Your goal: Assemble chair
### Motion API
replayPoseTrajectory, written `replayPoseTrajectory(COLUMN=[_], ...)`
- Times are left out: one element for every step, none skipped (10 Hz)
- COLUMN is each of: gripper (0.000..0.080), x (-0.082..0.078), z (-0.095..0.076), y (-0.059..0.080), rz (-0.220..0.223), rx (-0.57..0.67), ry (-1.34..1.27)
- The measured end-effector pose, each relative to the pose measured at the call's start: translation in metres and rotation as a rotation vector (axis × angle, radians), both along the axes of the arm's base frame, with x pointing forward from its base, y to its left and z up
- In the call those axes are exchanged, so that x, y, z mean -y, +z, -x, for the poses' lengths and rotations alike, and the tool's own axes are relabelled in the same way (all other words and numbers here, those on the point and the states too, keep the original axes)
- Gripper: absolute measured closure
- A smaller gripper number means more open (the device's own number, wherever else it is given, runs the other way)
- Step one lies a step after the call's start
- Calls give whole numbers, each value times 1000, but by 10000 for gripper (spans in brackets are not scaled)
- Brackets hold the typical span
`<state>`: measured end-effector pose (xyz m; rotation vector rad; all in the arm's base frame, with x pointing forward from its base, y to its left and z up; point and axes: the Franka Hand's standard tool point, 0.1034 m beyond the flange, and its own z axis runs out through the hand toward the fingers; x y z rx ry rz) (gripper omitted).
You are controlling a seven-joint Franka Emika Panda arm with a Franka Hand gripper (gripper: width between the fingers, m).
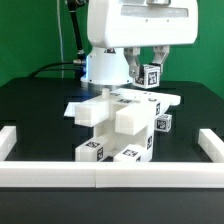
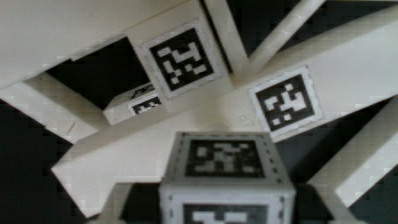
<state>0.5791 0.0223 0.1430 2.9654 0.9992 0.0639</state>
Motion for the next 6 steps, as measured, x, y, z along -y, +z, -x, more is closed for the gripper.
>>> replayPoseTrajectory(gripper=[512,512,512,512,512,512], x=[0,1,3,4,3,3], z=[0,0,-2,-4,-4,-3], y=[0,-1,-5,-6,-8,-9], rz=[0,2,6,8,9,9], rx=[0,-2,-5,-5,-7,-10], ry=[0,2,1,-2,-4,-5])
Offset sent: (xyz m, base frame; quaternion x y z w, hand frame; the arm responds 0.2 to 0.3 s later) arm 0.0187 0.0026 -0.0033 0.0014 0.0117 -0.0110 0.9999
